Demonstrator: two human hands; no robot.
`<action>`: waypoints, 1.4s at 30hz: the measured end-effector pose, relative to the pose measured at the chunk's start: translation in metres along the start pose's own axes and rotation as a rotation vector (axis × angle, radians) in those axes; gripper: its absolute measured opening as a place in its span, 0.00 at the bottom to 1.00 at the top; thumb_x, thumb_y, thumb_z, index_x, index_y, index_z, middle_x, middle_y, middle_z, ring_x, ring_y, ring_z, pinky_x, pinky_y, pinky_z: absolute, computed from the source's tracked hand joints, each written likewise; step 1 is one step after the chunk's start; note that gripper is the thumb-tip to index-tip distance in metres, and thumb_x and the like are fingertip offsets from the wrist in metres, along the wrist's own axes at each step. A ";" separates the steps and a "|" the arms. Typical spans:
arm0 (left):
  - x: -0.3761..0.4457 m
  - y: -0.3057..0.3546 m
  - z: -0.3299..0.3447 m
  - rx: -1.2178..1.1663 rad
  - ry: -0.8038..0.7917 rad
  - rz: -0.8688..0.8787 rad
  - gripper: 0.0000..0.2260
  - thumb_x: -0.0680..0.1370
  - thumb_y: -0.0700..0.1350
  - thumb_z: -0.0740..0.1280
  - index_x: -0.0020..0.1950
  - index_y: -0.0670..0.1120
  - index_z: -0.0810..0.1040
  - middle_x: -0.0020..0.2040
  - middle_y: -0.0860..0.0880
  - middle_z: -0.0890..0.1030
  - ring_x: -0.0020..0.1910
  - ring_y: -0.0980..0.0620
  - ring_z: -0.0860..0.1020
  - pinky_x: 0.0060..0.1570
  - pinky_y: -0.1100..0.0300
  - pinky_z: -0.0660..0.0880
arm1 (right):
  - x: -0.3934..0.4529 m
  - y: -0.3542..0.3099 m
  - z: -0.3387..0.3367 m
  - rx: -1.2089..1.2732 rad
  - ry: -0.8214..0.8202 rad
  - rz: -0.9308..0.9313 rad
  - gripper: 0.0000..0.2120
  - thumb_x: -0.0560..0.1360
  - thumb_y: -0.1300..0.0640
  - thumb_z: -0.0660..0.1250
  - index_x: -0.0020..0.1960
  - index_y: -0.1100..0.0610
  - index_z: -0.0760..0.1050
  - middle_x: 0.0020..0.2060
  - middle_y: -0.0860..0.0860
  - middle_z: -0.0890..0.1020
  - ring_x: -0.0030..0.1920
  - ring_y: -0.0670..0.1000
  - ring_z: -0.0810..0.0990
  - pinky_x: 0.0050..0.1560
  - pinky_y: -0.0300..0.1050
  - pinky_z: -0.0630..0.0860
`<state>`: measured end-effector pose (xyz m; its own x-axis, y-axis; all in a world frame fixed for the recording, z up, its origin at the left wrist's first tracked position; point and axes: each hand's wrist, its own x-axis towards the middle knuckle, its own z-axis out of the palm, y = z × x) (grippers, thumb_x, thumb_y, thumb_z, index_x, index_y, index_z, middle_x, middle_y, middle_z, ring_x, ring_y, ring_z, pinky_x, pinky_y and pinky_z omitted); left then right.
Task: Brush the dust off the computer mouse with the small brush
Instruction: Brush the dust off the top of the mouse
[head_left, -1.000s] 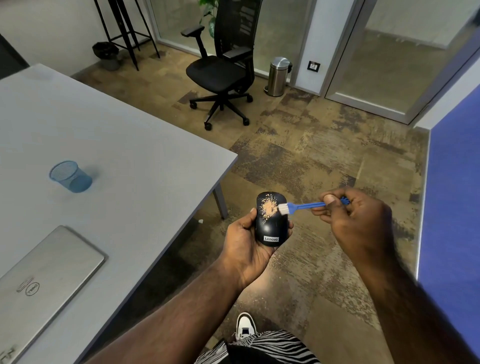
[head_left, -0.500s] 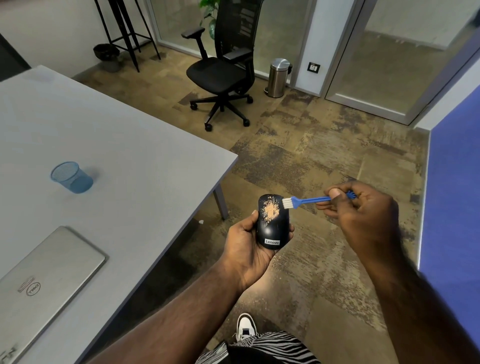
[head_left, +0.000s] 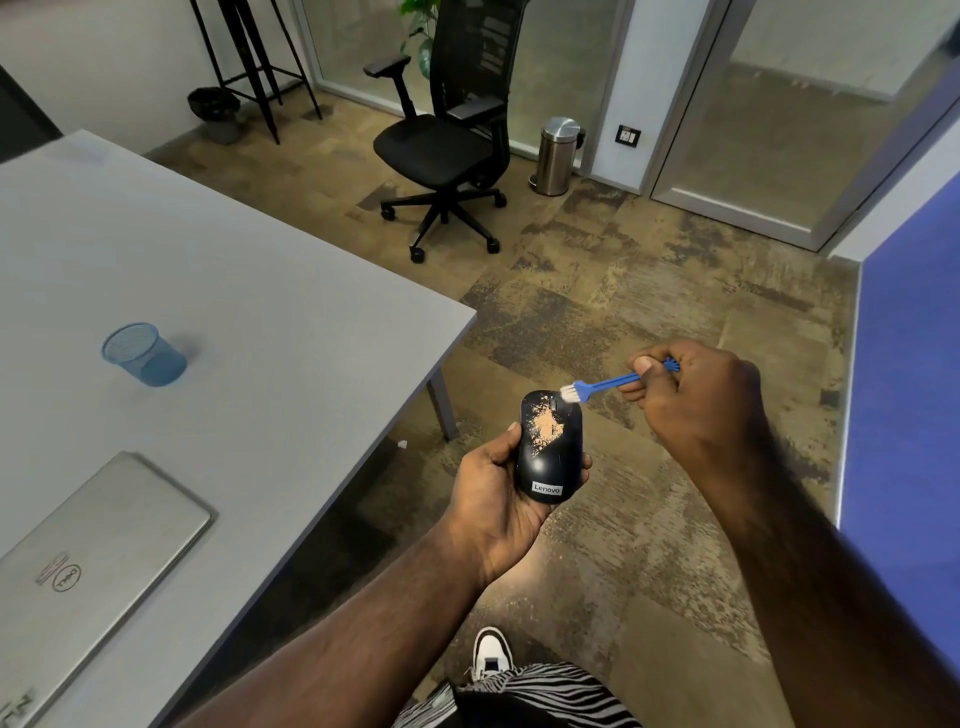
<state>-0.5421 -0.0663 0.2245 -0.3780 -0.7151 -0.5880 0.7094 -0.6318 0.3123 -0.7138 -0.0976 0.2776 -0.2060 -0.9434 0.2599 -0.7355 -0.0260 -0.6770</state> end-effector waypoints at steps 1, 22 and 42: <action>0.000 0.000 0.000 0.003 -0.003 -0.002 0.22 0.81 0.49 0.54 0.67 0.34 0.72 0.61 0.33 0.77 0.49 0.37 0.78 0.51 0.47 0.77 | 0.003 0.000 0.002 -0.004 -0.004 0.009 0.05 0.78 0.58 0.67 0.47 0.54 0.82 0.33 0.46 0.84 0.36 0.49 0.85 0.41 0.52 0.84; -0.001 0.002 0.002 0.029 0.007 -0.008 0.21 0.81 0.48 0.54 0.67 0.35 0.72 0.61 0.33 0.76 0.48 0.37 0.79 0.51 0.48 0.77 | 0.011 -0.001 0.004 0.009 -0.051 -0.010 0.05 0.78 0.59 0.68 0.46 0.53 0.82 0.31 0.40 0.81 0.35 0.44 0.84 0.39 0.50 0.84; -0.002 0.000 0.002 0.077 0.023 0.004 0.21 0.82 0.48 0.54 0.67 0.35 0.73 0.60 0.32 0.77 0.48 0.36 0.78 0.55 0.47 0.75 | 0.021 -0.011 0.003 -0.057 -0.095 -0.012 0.05 0.78 0.58 0.67 0.48 0.56 0.82 0.38 0.52 0.85 0.39 0.52 0.85 0.41 0.49 0.83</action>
<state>-0.5429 -0.0655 0.2274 -0.3608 -0.7108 -0.6038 0.6623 -0.6511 0.3707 -0.7080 -0.1178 0.2887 -0.1367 -0.9702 0.1999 -0.7737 -0.0214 -0.6332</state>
